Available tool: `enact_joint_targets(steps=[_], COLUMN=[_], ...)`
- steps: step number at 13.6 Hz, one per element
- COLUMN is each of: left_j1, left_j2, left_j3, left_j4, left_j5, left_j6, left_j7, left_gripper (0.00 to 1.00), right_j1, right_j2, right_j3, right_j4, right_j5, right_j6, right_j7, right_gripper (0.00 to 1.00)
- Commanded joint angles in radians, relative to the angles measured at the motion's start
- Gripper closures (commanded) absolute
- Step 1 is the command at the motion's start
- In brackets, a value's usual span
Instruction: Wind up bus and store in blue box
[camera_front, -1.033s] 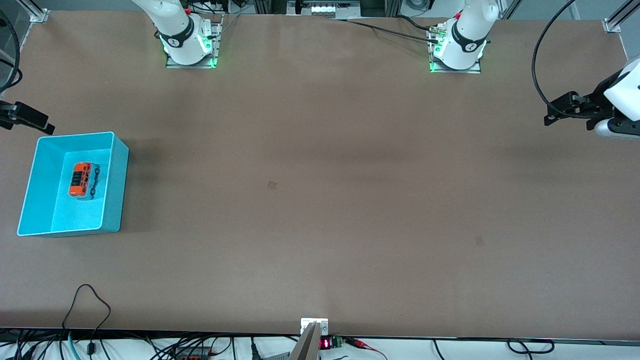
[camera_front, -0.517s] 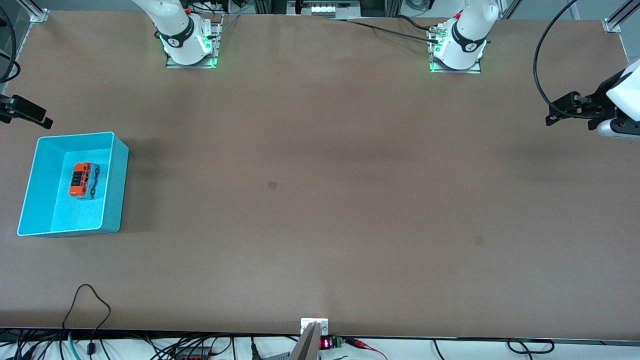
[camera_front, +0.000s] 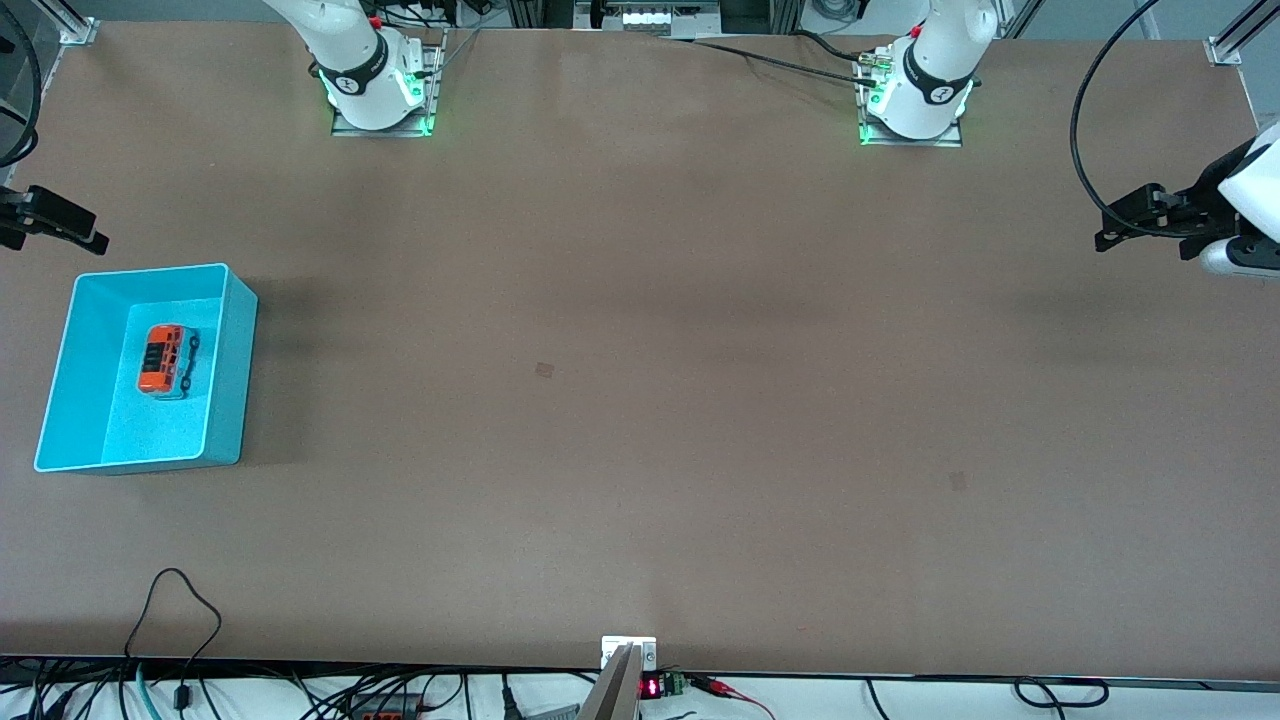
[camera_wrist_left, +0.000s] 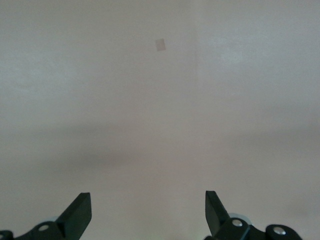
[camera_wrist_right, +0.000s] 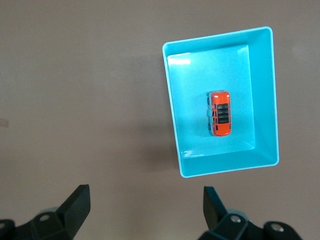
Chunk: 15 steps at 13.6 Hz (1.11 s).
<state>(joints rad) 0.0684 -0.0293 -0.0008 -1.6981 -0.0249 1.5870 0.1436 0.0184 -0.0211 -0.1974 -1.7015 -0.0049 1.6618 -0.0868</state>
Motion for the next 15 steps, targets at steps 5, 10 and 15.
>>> enact_joint_targets(steps=[5,10,15], left_j1=[0.008,0.007,0.007], left_j2=[0.015,0.015,0.015], left_j3=[-0.004,-0.004,-0.004], left_j4=[0.031,0.031,0.031], left_j5=[-0.006,-0.004,-0.004], left_j6=[-0.022,-0.022,-0.022], left_j7=[0.024,0.022,0.022], left_gripper=[0.00,0.00,0.00], right_j1=[0.006,0.006,0.006], right_j2=[-0.017,-0.020,-0.020], right_j3=[0.007,0.007,0.007], right_j4=[0.002,0.002,0.002], right_j5=[-0.010,-0.010,-0.010], right_j6=[-0.022,-0.025,-0.027], right_j7=[0.047,0.047,0.045], right_gripper=[0.00,0.00,0.00])
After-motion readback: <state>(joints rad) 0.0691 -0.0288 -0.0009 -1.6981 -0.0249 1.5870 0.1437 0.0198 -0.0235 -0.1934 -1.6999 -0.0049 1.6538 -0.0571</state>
